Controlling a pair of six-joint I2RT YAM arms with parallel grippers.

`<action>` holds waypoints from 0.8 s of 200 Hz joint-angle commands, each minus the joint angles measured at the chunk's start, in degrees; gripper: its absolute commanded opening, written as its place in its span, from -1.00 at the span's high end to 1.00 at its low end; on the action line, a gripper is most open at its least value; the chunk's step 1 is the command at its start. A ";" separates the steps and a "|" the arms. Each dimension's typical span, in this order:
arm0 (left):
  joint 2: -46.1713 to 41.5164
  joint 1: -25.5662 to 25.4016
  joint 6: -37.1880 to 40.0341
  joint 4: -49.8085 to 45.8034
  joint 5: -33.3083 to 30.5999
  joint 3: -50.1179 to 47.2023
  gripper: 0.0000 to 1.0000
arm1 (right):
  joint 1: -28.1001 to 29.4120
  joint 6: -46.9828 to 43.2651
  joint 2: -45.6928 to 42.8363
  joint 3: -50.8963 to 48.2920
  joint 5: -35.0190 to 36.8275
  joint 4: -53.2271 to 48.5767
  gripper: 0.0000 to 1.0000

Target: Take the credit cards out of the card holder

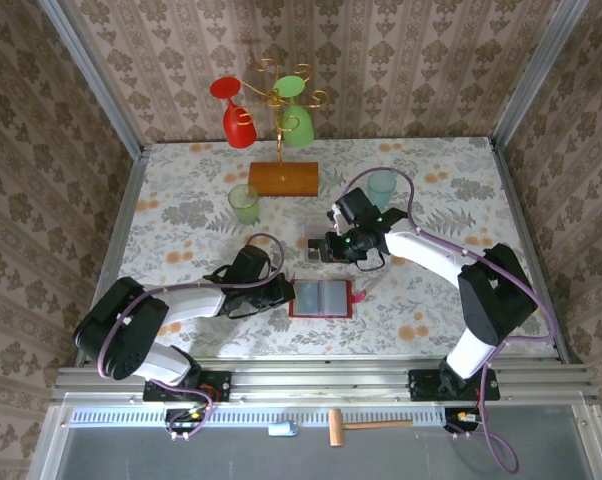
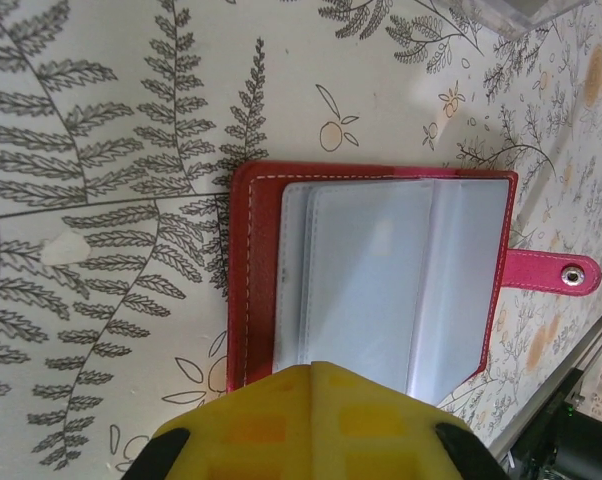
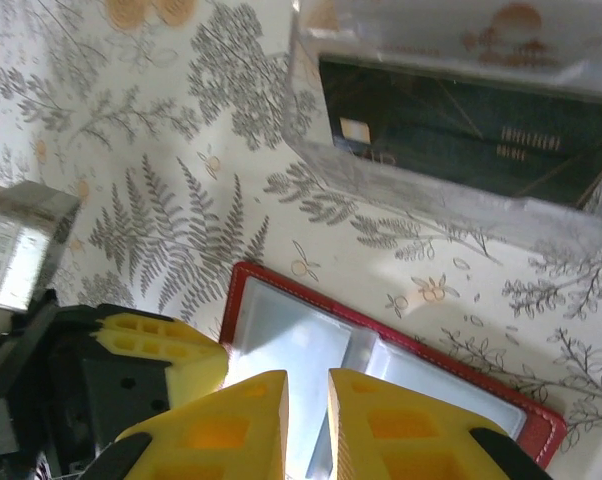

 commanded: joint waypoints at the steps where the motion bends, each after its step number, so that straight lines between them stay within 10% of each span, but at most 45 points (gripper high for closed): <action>1: -0.30 -0.27 -1.12 0.44 -0.31 -0.08 0.89 | 1.00 2.56 -1.28 -1.79 -1.39 0.11 0.63; 160: -0.81 -0.33 0.86 -5.15 -1.86 0.71 0.95 | 5.42 11.99 1.39 -5.66 -0.75 4.03 0.41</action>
